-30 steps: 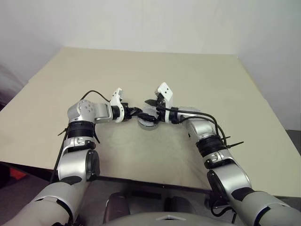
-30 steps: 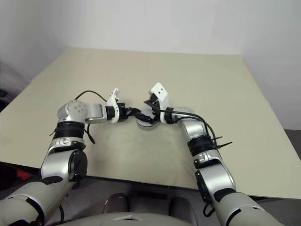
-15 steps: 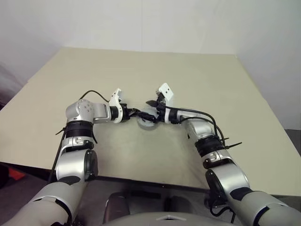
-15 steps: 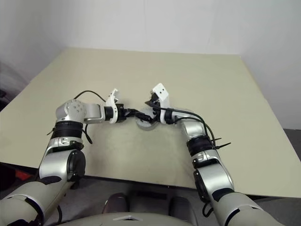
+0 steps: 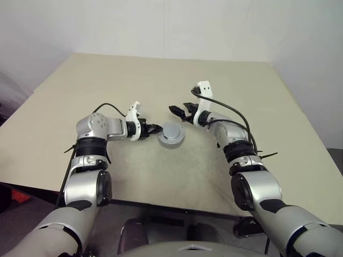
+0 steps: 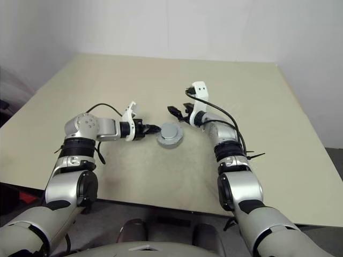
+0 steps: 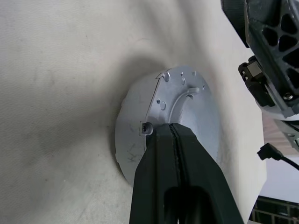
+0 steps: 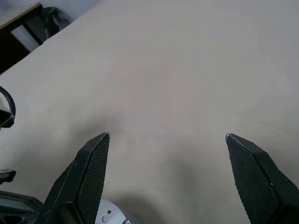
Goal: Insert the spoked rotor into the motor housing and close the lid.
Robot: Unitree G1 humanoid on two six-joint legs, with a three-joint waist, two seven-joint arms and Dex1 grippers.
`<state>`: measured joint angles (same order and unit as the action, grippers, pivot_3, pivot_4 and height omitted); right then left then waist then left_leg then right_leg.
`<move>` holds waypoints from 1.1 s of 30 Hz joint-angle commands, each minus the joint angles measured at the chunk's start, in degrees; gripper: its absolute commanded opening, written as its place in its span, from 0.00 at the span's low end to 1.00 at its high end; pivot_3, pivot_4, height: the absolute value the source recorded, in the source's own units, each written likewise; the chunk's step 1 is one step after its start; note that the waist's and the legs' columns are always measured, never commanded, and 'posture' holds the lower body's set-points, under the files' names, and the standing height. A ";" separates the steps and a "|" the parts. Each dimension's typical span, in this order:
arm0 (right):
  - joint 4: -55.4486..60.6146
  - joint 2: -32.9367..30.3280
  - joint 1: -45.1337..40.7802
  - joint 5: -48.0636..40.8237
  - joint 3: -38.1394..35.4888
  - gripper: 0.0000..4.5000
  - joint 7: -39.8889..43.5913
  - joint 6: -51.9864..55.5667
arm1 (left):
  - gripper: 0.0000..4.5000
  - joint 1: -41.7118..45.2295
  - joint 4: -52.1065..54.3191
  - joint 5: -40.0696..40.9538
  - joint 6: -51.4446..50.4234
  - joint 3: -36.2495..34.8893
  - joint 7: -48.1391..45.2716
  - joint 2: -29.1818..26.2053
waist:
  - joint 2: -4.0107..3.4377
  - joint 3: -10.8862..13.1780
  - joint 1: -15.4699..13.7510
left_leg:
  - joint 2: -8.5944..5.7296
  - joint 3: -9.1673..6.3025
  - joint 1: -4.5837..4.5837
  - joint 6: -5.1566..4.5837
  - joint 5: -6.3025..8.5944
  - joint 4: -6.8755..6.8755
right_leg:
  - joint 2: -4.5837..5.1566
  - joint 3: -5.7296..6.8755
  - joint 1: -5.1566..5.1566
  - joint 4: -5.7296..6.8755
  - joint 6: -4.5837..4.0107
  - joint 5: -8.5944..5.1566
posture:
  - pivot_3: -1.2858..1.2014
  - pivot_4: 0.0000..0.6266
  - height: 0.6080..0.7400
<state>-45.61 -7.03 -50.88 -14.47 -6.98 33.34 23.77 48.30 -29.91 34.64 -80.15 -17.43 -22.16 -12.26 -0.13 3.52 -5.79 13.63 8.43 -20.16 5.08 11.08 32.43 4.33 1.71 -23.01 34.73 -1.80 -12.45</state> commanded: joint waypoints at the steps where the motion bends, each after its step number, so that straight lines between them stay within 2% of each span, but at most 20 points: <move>1: 0.69 -1.09 -3.39 -3.81 -3.21 1.00 -1.09 7.71 | 0.00 -0.33 2.42 1.16 -1.75 1.79 -2.00 0.49 | 0.00 0.00 -0.04 | 0.00 0.00 0.00 0.00 0.00 0.00 | 0.00 0.00 0.00 0.00 0.00 0.00 | 0.52 0.00 1.00; 8: 2.54 -7.24 -5.51 -8.80 -5.51 1.00 1.97 28.19 | 0.00 -0.73 3.08 0.84 -1.83 2.06 -2.64 0.17 | 0.00 0.00 -0.56 | -0.01 0.00 -0.04 0.00 0.00 0.09 | 0.01 0.00 0.01 0.02 0.02 0.01 | 0.52 0.00 1.00; 14: 3.63 -12.69 -5.71 -11.51 -4.09 1.00 9.51 38.63 | 0.00 -0.98 3.30 0.74 -1.53 2.23 -2.86 0.25 | 0.00 0.00 -1.10 | 0.01 0.00 -0.03 0.00 0.00 0.17 | 0.01 -0.01 0.01 0.06 0.03 0.02 | 0.52 0.00 1.00; 20: 2.86 -15.13 -2.82 -10.76 -1.47 1.00 14.70 41.19 | 0.00 -1.25 3.58 0.56 -1.37 2.28 -3.01 0.02 | 0.00 0.00 -1.54 | 0.04 0.00 -0.02 0.00 0.00 0.33 | 0.01 -0.01 0.02 0.15 0.03 0.03 | 0.52 0.00 1.00; 28: -0.69 -16.06 2.36 -8.36 1.98 1.00 17.62 39.38 | 0.00 -1.92 4.77 0.49 -1.92 2.09 -2.83 -0.26 | -0.01 -0.01 -1.64 | 0.05 0.00 0.00 0.00 0.00 0.42 | 0.02 -0.02 0.06 0.23 0.03 0.03 | 0.52 0.00 1.00; 33: 2.83 -15.97 4.33 -9.77 3.54 1.00 20.28 42.99 | 0.00 -2.23 5.20 0.34 -2.09 1.93 -2.65 -0.42 | -0.01 -0.02 -1.75 | 0.06 0.00 0.03 0.00 0.00 0.45 | 0.03 -0.01 0.11 0.26 0.03 0.03 | 0.52 0.00 1.00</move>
<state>-43.61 -23.15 -48.03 -23.75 -5.24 52.78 63.82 45.99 -26.43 34.74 -81.94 -15.48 -24.87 -12.21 -0.13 3.50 -7.55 13.69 8.43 -20.12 5.07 11.08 32.90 4.36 1.70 -22.90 34.99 -1.77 -12.42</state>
